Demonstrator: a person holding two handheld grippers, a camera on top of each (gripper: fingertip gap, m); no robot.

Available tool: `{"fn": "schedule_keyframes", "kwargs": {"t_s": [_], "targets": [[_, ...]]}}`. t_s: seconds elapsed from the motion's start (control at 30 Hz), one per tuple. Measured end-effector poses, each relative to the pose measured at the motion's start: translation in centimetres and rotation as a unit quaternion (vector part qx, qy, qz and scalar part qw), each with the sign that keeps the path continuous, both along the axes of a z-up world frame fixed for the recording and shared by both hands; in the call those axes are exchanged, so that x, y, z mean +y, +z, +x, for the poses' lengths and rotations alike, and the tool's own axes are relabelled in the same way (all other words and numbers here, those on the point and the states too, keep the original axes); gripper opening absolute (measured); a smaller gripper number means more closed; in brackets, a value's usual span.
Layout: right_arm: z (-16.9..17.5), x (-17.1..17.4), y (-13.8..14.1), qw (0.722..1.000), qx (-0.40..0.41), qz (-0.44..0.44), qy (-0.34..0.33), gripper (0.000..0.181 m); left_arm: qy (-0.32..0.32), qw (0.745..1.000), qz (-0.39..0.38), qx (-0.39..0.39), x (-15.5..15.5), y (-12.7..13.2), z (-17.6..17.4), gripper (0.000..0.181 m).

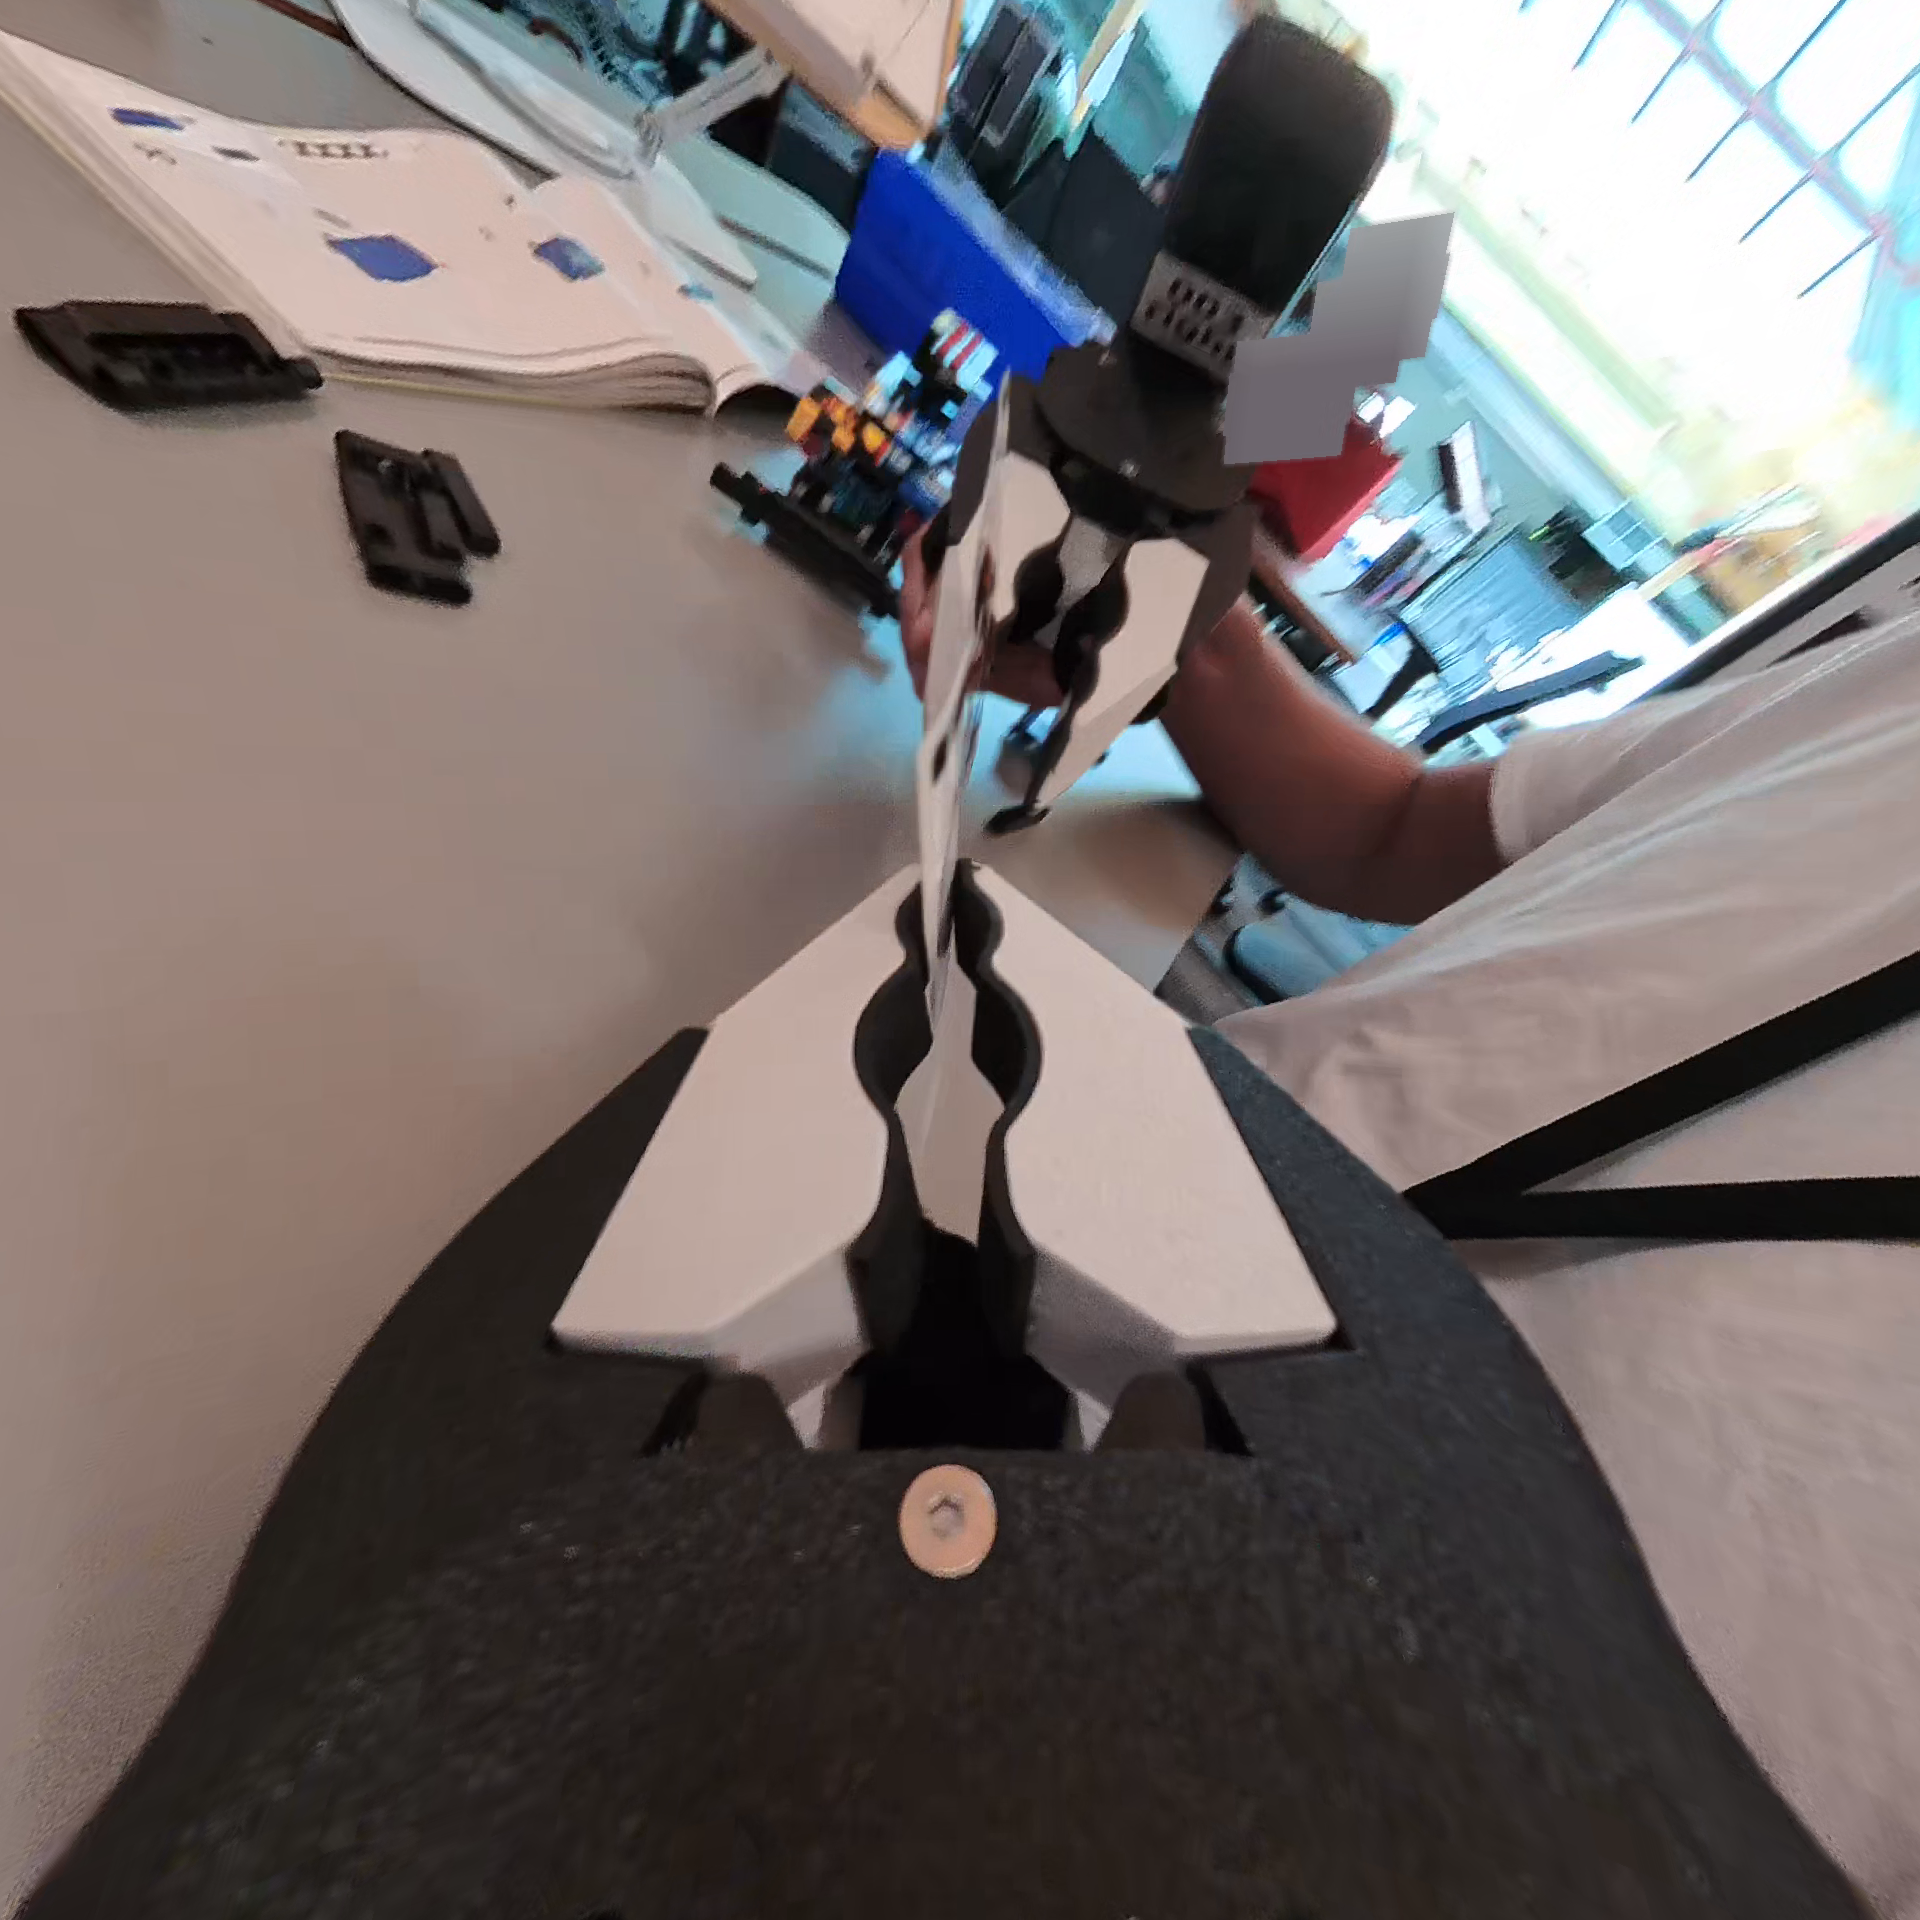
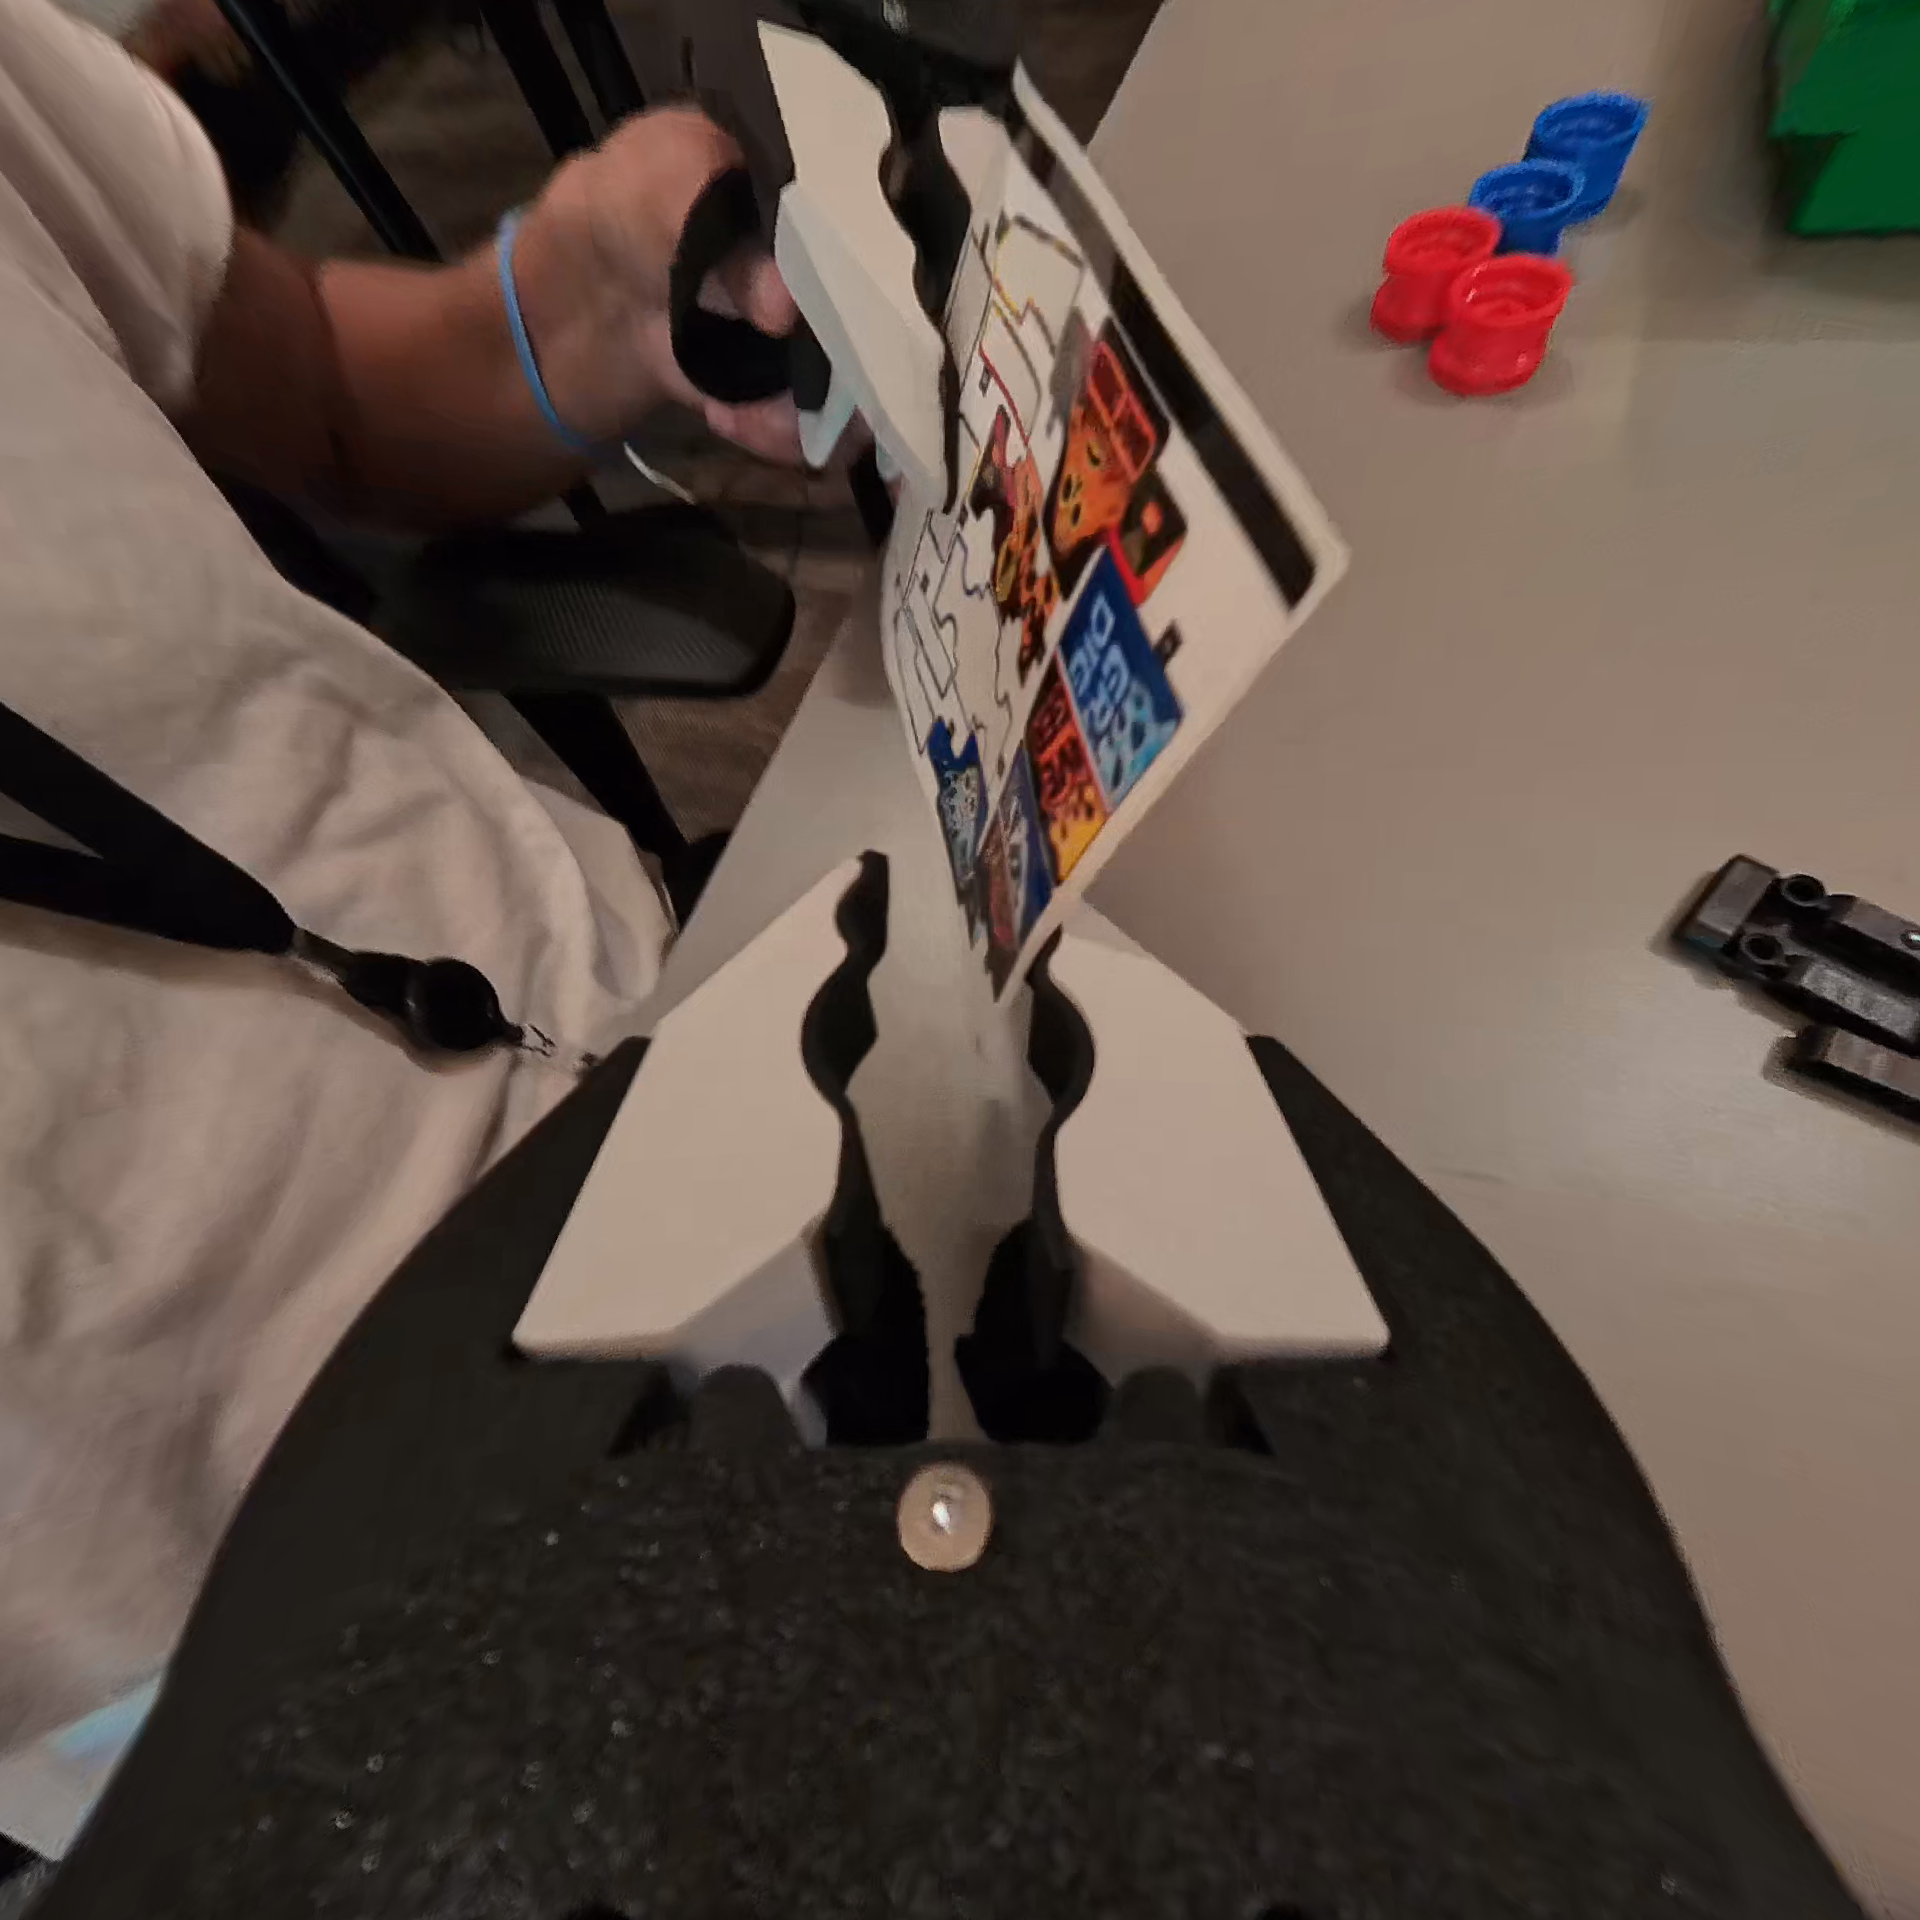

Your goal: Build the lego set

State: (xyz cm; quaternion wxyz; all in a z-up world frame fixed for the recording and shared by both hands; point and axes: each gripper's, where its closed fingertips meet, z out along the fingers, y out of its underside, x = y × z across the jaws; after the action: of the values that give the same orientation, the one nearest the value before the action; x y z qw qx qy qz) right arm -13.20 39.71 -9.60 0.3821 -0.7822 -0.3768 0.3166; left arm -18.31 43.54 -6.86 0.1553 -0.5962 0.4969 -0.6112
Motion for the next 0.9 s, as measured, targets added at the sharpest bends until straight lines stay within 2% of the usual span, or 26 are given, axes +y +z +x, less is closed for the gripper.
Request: {"fn": "schedule_keyframes", "kwargs": {"t_s": [0.03, 0.07, 0.13, 0.2, 0.27, 0.4, 0.53, 0.63, 0.73, 0.9], "targets": [[0.1, 0.1, 1.0, 1.0, 0.026, 0.001, -0.01, 0.024, -0.006, 1.0, -0.026, -0.013, 0.1, 0.8, 0.2, 0.0], [0.4, 0.4, 2.1, 0.998, 0.055, 0.003, -0.025, 0.022, -0.015, 0.998, -0.053, -0.027, 0.1, 1.7, 0.5, 0.0], [1.1, 0.7, 4.2, 0.992, 0.111, -0.006, -0.051, 0.001, -0.025, 0.994, -0.092, -0.049, 0.1, 3.0, 1.2, 0.0], [1.8, 0.8, 5.9, 0.982, 0.17, -0.02, -0.074, 0.0, -0.02, 0.993, -0.097, -0.07, 0.3, 3.9, 2.0, 0.004], [2.8, 1.1, 7.4, 0.97, 0.221, -0.023, -0.1, 0.0, -0.016, 0.991, -0.105, -0.084, 0.3, 4.5, 2.8, 0.027], [4.5, 1.5, 9.8, 0.939, 0.315, -0.031, -0.134, 0.0, -0.032, 0.99, -0.098, -0.1, -1.1, 5.0, 4.4, 0.03], [5.2, 1.9, 9.7, 0.938, 0.308, -0.024, -0.159, 0.0, -0.027, 0.991, -0.066, -0.109, -1.8, 5.7, 6.2, 0.029], [6.0, 2.6, 9.0, 0.94, 0.282, -0.016, -0.193, 0.0, -0.016, 0.991, -0.076, -0.113, -1.5, 6.2, 7.3, 0.018], [6.5, 2.8, 9.1, 0.939, 0.276, -0.009, -0.206, 0.0, 0.012, 0.991, -0.068, -0.114, -0.5, 6.1, 8.0, 0.0], [6.8, 2.8, 9.5, 0.934, 0.291, -0.007, -0.208, 0.0, 0.008, 0.99, -0.068, -0.12, -1.0, 6.4, 8.0, 0.001]]}}
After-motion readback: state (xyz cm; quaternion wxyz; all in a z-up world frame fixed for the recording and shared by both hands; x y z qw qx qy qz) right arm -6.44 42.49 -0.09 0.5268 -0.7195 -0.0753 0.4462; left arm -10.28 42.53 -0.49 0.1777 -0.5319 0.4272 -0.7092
